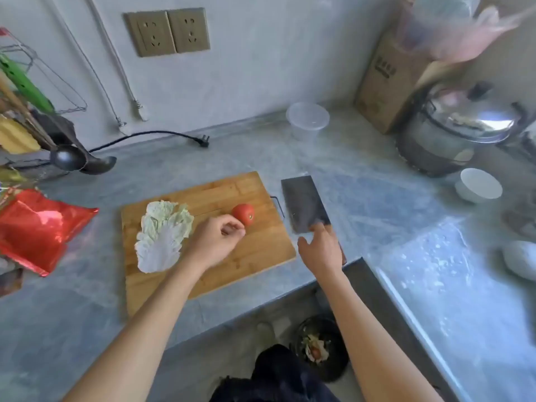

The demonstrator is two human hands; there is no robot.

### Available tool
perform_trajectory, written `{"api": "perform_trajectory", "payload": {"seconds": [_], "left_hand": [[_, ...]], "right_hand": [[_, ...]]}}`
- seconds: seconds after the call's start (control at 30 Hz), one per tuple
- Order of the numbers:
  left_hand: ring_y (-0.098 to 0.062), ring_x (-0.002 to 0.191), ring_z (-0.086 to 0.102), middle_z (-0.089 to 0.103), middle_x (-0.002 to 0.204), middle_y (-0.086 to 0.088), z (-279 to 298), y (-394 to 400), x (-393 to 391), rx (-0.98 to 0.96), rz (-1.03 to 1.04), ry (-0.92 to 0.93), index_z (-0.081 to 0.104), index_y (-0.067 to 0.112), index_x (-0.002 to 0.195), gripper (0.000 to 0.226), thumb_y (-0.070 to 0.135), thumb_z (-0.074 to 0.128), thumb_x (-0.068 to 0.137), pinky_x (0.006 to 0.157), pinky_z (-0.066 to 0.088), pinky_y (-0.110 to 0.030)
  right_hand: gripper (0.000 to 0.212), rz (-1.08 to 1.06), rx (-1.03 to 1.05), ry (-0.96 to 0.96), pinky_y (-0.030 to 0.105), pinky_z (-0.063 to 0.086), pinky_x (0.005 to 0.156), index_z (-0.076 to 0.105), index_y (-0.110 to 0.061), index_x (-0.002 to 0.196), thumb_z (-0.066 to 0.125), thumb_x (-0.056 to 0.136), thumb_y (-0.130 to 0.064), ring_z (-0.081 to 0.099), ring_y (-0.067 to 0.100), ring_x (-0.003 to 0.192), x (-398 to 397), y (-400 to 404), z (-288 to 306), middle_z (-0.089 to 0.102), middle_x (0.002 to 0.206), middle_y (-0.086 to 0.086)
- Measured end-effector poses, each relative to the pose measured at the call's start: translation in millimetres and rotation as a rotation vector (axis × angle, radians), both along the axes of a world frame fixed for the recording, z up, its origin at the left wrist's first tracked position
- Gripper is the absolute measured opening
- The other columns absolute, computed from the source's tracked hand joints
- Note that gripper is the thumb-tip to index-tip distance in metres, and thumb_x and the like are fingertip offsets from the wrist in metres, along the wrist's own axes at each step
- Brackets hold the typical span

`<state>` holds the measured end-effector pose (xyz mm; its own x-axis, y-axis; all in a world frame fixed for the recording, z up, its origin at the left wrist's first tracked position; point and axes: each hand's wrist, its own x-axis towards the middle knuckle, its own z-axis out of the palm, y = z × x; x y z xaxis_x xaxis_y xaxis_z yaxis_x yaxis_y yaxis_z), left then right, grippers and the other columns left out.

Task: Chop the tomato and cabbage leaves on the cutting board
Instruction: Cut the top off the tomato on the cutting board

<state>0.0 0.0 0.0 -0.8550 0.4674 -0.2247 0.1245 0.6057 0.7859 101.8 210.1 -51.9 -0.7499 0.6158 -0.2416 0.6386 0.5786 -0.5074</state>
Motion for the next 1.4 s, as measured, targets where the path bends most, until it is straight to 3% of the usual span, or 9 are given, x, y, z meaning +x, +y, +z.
{"api": "perform_trajectory", "payload": {"seconds": [0.17,0.43,0.6,0.73,0.87,0.97,1.17,1.3,1.4], "left_hand": [[-0.008,0.084,0.065,0.070,0.087,0.006,-12.3,70.1,-7.0,-0.019,-0.059,-0.017,0.071,0.028,0.085,0.008,0.022,0.068,0.089,0.078,0.053,-0.028],[-0.010,0.079,0.069,0.073,0.081,0.008,-33.3,111.4,-9.5,-0.004,-0.058,-0.064,0.072,0.033,0.084,0.003,0.032,0.068,0.084,0.080,0.058,-0.039],[-0.010,0.081,0.069,0.073,0.081,0.010,-31.3,124.6,-9.7,0.003,-0.037,-0.102,0.070,0.035,0.081,0.009,0.030,0.068,0.087,0.082,0.057,-0.037],[-0.013,0.075,0.070,0.074,0.082,0.004,-23.0,121.2,-8.1,0.053,0.037,-0.122,0.072,0.026,0.086,0.008,0.022,0.066,0.091,0.075,0.054,-0.027],[-0.010,0.084,0.067,0.072,0.090,0.006,-25.9,94.7,-13.0,0.098,0.218,-0.060,0.071,0.023,0.087,0.010,0.015,0.066,0.091,0.078,0.053,-0.025],[-0.011,0.101,0.061,0.066,0.109,0.008,-33.0,68.1,-23.5,-0.081,0.353,0.072,0.067,0.026,0.103,0.022,0.008,0.065,0.089,0.081,0.049,-0.023],[-0.021,0.142,0.034,0.027,0.159,0.005,-54.9,47.0,-55.4,-0.365,-0.197,0.177,0.039,0.027,0.147,0.069,0.004,0.067,0.087,0.110,0.034,-0.031],[-0.024,0.135,0.044,0.044,0.149,0.000,-67.9,52.9,-65.2,-0.346,-0.239,0.257,0.050,0.024,0.140,0.056,0.017,0.071,0.088,0.113,0.036,-0.035],[-0.016,0.113,0.055,0.058,0.125,0.003,-73.8,56.9,-60.1,-0.179,0.072,0.136,0.053,0.024,0.133,0.054,0.033,0.076,0.084,0.094,0.046,-0.026]], "right_hand": [[0.047,-0.082,0.066,-0.209,0.046,0.036,0.110,0.040,-0.005,0.134,0.054,0.089,-0.012,0.039,0.039,0.133,-21.3,41.3,-23.7,0.041,0.140,0.019],[0.035,-0.111,0.033,-0.223,0.039,0.045,0.093,0.047,-0.001,0.125,0.055,0.092,-0.011,0.048,0.038,0.123,-31.5,78.1,-51.4,0.048,0.132,0.020],[0.018,-0.203,-0.411,-0.112,0.030,0.043,0.056,0.050,-0.006,0.071,0.062,0.079,-0.017,0.058,0.028,0.068,-34.2,102.5,-31.7,0.056,0.074,0.012],[0.004,-0.288,-1.019,0.024,0.025,0.046,0.045,0.053,-0.004,0.083,0.053,0.087,-0.004,0.051,0.016,0.047,-29.0,94.7,-7.0,0.053,0.070,0.011],[0.006,-0.120,-0.804,0.097,0.026,0.046,0.044,0.052,-0.007,0.086,0.051,0.092,-0.009,0.050,0.014,0.044,-26.0,79.1,-1.7,0.054,0.064,0.007],[0.008,0.024,-0.633,0.099,0.027,0.050,0.044,0.053,-0.005,0.089,0.055,0.092,-0.012,0.056,0.018,0.049,-29.1,67.6,-1.1,0.058,0.068,0.011],[0.013,0.227,-0.406,0.114,0.055,0.055,0.059,0.048,-0.002,0.090,0.055,0.093,-0.013,0.065,0.042,0.070,-35.4,42.8,-1.1,0.060,0.085,0.026],[0.018,0.266,-0.359,0.144,0.042,0.044,0.051,0.047,-0.010,0.090,0.057,0.099,-0.021,0.055,0.029,0.057,-32.6,32.2,-7.5,0.054,0.068,0.012],[0.016,0.268,-0.340,0.264,0.024,0.028,0.045,0.053,-0.007,0.090,0.059,0.099,-0.020,0.036,0.014,0.046,-33.2,23.5,-10.0,0.040,0.056,-0.002]]}}
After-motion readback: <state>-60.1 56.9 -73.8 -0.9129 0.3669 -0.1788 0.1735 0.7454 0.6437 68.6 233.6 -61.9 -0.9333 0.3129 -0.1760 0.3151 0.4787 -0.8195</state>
